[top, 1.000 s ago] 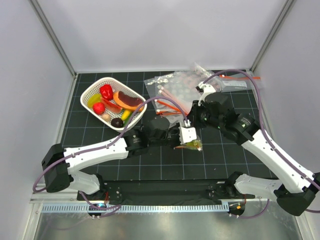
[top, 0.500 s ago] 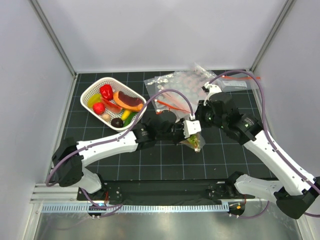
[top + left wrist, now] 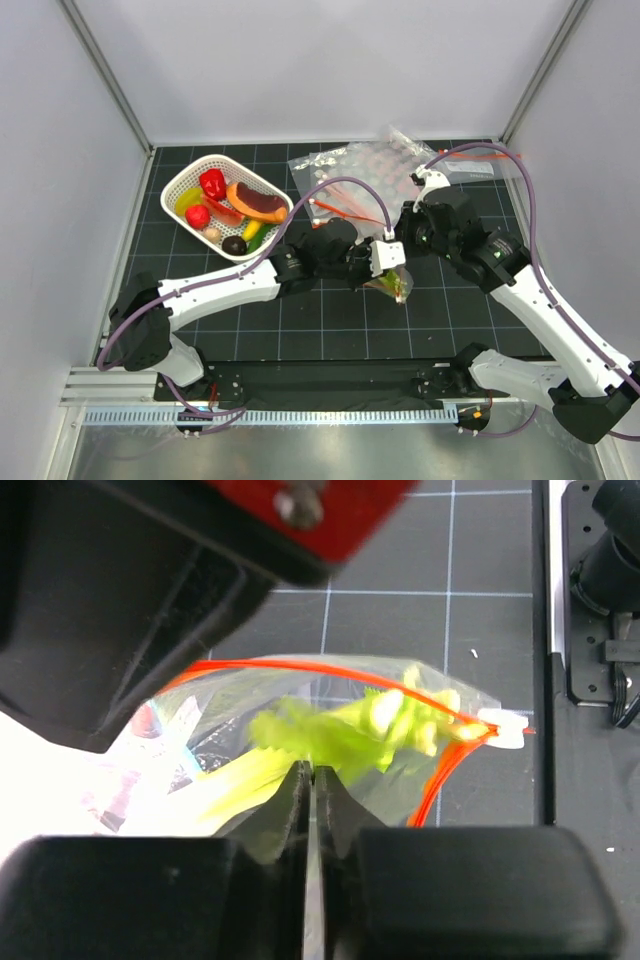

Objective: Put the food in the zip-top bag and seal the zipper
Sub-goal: Place the fake vegetable in the zipper food storage bag, then pick up the fake fruit from the bin, then place the fake fruit in the zipper food storage bag, then pick up the fake vegetable from the bin.

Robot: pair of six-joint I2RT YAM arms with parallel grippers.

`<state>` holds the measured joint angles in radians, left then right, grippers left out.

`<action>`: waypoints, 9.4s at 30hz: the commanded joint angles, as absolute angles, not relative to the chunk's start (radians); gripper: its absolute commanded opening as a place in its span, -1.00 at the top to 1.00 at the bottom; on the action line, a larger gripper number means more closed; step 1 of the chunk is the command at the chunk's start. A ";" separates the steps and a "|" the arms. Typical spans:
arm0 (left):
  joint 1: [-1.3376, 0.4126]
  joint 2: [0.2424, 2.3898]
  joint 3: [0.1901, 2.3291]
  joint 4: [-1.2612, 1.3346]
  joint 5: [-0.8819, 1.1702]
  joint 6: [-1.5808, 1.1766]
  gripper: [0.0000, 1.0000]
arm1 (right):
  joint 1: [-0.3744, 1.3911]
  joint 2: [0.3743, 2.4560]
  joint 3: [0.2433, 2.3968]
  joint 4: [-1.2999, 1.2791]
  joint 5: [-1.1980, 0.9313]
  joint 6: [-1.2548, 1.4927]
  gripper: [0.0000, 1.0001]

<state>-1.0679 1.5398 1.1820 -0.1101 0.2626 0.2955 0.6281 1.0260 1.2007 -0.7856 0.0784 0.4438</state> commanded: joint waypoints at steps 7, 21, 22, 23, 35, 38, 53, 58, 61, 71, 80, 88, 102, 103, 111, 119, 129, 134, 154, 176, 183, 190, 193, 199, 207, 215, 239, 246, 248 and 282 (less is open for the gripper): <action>-1.069 1.471 1.135 -0.075 0.411 0.308 0.41 | 0.618 0.997 1.204 -0.683 0.025 0.468 0.98; -1.069 1.218 1.028 -0.035 0.295 0.284 0.15 | 0.607 1.011 1.170 -0.644 0.018 0.462 0.98; -1.069 1.198 1.014 -0.005 0.278 0.276 0.13 | 0.607 1.009 1.157 -0.638 0.015 0.462 0.99; -1.069 1.177 0.999 -0.005 0.240 0.276 0.10 | 0.606 1.008 1.151 -0.632 0.014 0.462 0.99; -0.947 0.988 0.804 0.273 -0.693 0.008 -0.94 | 0.607 0.876 0.967 -0.459 0.072 0.453 0.99; -0.847 1.078 0.912 0.057 -0.700 -0.236 -0.94 | 0.606 0.848 0.934 -0.434 0.097 0.454 0.99; -0.336 1.385 1.058 -0.212 -0.528 -0.862 -0.87 | 0.607 0.810 0.884 -0.385 0.118 0.451 0.99; -0.233 1.550 1.173 -0.290 -0.554 -0.916 -0.82 | 0.606 0.804 0.879 -0.385 0.121 0.456 0.98; -0.192 1.656 1.242 -0.314 -0.549 -0.908 -0.81 | 0.606 0.799 0.877 -0.385 0.107 0.459 0.99; -0.153 1.873 1.376 -0.379 -0.522 -0.880 -0.45 | 0.607 0.787 0.876 -0.387 0.113 0.462 0.99; -0.150 1.899 1.373 -0.417 -0.401 -0.908 0.99 | 0.607 0.778 0.868 -0.382 0.133 0.466 0.99; -0.176 1.594 1.118 -0.242 -0.417 -1.022 0.99 | 0.606 0.775 0.864 -0.379 0.152 0.469 0.99; -0.452 1.116 0.836 0.060 -0.313 -0.940 1.00 | 0.607 0.764 0.861 -0.376 0.147 0.466 0.99; -0.484 1.100 0.827 0.131 -0.307 -0.915 1.00 | 0.606 0.761 0.859 -0.373 0.146 0.466 0.99; -0.718 1.019 0.790 0.337 -0.132 -0.625 0.99 | 0.606 0.773 0.858 -0.373 0.117 0.468 0.98; -0.787 1.064 0.724 0.643 0.133 -0.437 0.99 | 0.607 0.781 0.844 -0.344 0.097 0.463 0.99; -0.954 1.134 0.666 0.838 0.420 -0.052 0.99 | 0.606 0.811 0.847 -0.339 0.055 0.466 0.99; -0.986 1.189 0.673 0.873 0.452 0.023 0.98 | 0.606 0.813 0.842 -0.325 0.025 0.468 0.99; -0.914 1.433 0.707 1.025 0.669 0.281 1.00 | 0.607 0.793 0.853 -0.334 -0.090 0.500 0.99; -0.858 1.200 0.575 1.084 0.963 0.254 0.99 | 0.606 0.923 1.108 -0.561 -0.481 0.436 0.98; -0.856 1.204 0.591 0.959 0.928 0.333 0.99 | 0.606 0.914 1.132 -0.630 -0.414 0.400 0.98; -0.853 1.180 0.650 0.694 0.803 0.385 0.99 | 0.607 0.891 1.131 -0.661 -0.275 0.376 0.99; -0.853 1.178 0.654 0.657 0.737 0.388 0.35 | 0.606 0.891 1.123 -0.650 -0.256 0.379 0.99; -0.853 1.154 0.623 0.703 0.632 0.353 -0.36 | 0.607 0.893 1.112 -0.637 -0.255 0.390 0.98; -0.854 1.059 0.618 0.744 0.443 0.108 -0.56 | 0.606 0.876 1.074 -0.592 -0.229 0.414 0.99; -0.809 1.086 0.820 0.268 -0.487 -0.389 -0.99 | 0.607 0.779 0.939 -0.434 -0.129 0.428 0.99; -0.342 1.560 1.176 -0.092 -0.627 -0.619 -0.99 | 0.607 0.663 0.804 -0.322 -0.018 0.426 0.99; -0.209 1.781 1.403 -0.254 -0.614 -0.462 -0.99 | 0.607 0.666 0.790 -0.301 -0.035 0.448 0.98; -0.175 1.872 1.509 -0.299 -0.585 -0.417 -0.99 | 0.606 0.673 0.793 -0.307 -0.031 0.449 0.99; -0.132 1.650 1.277 -0.154 -0.132 -0.627 0.22 | 0.607 0.695 0.759 -0.262 -0.021 0.437 0.99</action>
